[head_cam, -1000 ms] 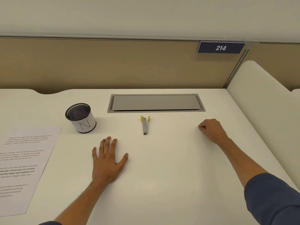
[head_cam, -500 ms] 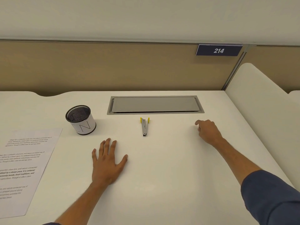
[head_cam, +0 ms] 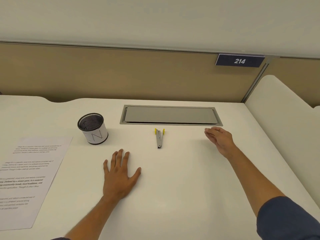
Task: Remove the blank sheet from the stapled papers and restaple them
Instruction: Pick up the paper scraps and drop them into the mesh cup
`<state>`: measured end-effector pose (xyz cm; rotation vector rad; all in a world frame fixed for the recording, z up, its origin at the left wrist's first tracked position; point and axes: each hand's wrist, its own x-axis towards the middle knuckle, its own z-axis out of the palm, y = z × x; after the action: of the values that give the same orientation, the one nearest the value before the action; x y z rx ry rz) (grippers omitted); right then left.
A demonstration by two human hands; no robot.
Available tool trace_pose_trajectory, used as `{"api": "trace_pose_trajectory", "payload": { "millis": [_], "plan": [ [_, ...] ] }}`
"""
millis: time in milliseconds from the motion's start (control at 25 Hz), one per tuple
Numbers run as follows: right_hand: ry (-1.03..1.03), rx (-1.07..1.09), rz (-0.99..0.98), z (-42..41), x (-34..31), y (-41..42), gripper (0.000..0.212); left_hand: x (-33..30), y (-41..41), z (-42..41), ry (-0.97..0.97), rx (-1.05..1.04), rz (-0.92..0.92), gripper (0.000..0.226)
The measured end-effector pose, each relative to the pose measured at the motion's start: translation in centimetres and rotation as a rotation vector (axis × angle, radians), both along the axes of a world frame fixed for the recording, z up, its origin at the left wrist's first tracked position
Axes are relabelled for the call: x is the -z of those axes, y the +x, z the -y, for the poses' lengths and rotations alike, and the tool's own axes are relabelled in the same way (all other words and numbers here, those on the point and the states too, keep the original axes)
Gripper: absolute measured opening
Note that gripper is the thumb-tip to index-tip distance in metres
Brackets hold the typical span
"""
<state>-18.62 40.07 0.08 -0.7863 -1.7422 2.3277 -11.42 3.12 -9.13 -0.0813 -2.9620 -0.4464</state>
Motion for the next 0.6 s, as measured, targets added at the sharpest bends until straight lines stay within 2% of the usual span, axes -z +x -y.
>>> {"api": "trace_pose_trajectory", "payload": {
  "millis": [120,240,440,600],
  "plan": [
    [-0.244,-0.1,-0.098,5.5,-1.7,-1.3,0.011,-0.1,0.1,-0.2,0.0,0.006,0.006,0.082],
    [-0.374,-0.232,-0.134,12.5,-3.1,-3.1,0.013,-0.1,0.3,-0.1,0.003,0.008,0.018,0.081],
    [-0.418,-0.435,-0.108,24.2,-5.0,-6.0,0.017,-0.2,0.1,0.0,0.007,0.011,0.01,0.078],
    [-0.291,-0.535,-0.063,30.8,-5.6,-7.6,0.019,-0.1,0.0,0.1,0.002,0.005,-0.006,0.077]
  ]
}}
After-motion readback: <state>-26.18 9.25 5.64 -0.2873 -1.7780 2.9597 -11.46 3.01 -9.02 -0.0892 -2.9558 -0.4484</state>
